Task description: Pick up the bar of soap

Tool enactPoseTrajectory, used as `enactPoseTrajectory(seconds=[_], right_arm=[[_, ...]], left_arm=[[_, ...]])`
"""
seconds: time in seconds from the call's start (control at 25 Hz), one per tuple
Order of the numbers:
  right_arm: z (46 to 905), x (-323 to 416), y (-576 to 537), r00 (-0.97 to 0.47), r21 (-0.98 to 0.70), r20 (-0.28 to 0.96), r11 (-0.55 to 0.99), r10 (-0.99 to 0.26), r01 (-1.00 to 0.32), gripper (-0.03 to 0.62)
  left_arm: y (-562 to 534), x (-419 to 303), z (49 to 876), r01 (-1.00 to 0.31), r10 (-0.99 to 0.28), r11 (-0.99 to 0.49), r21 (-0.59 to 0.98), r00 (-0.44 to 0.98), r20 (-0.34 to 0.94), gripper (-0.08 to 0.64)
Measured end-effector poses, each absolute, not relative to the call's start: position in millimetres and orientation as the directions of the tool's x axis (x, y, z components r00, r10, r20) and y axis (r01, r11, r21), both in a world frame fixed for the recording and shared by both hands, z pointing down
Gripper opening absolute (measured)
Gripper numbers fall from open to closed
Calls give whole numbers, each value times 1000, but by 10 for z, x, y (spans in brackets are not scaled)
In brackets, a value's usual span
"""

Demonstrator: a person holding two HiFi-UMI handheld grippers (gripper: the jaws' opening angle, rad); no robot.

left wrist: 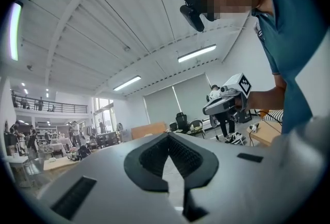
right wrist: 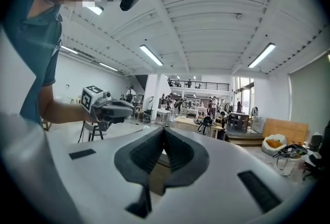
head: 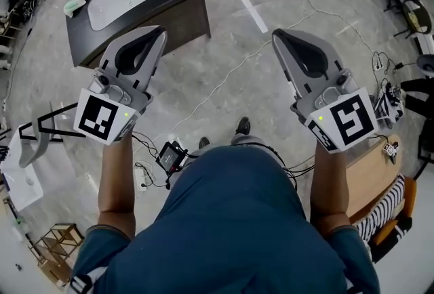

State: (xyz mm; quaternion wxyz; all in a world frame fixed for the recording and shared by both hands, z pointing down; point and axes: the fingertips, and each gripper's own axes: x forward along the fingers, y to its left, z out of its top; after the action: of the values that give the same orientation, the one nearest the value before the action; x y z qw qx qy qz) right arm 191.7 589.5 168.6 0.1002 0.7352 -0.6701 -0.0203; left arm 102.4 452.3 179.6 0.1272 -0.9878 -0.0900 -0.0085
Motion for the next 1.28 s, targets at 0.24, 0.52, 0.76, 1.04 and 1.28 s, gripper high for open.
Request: enactPoseTrajectory(seconds=[0.24,0.52,0.76,1.04,1.28], right_arm=[[1665,2436,5977,36,177,88,-20,-995,-984,15],[1745,2801,5938,-7,167,77,20,-997,-986,15],[1807,2961,5652,-13,164,88,28,-996,-986,15],[1717,3105,5138,-9,185,93,26,-996,-982,15],[1714,3199,4658,-10,200,93,29,-996,-979,15]], left_arm=[[4723,1553,1719,138,139,-953,-270,990,16,2],[4787,1854,1798,110,105,-957,-270,994,35,2],[4478,1968,1808,93,88,-959,-268,996,31,2],[3980,2108,1684,87,92,-959,-268,996,-7,2],[3553,2230,1720,93,101,-961,-261,995,-18,2]])
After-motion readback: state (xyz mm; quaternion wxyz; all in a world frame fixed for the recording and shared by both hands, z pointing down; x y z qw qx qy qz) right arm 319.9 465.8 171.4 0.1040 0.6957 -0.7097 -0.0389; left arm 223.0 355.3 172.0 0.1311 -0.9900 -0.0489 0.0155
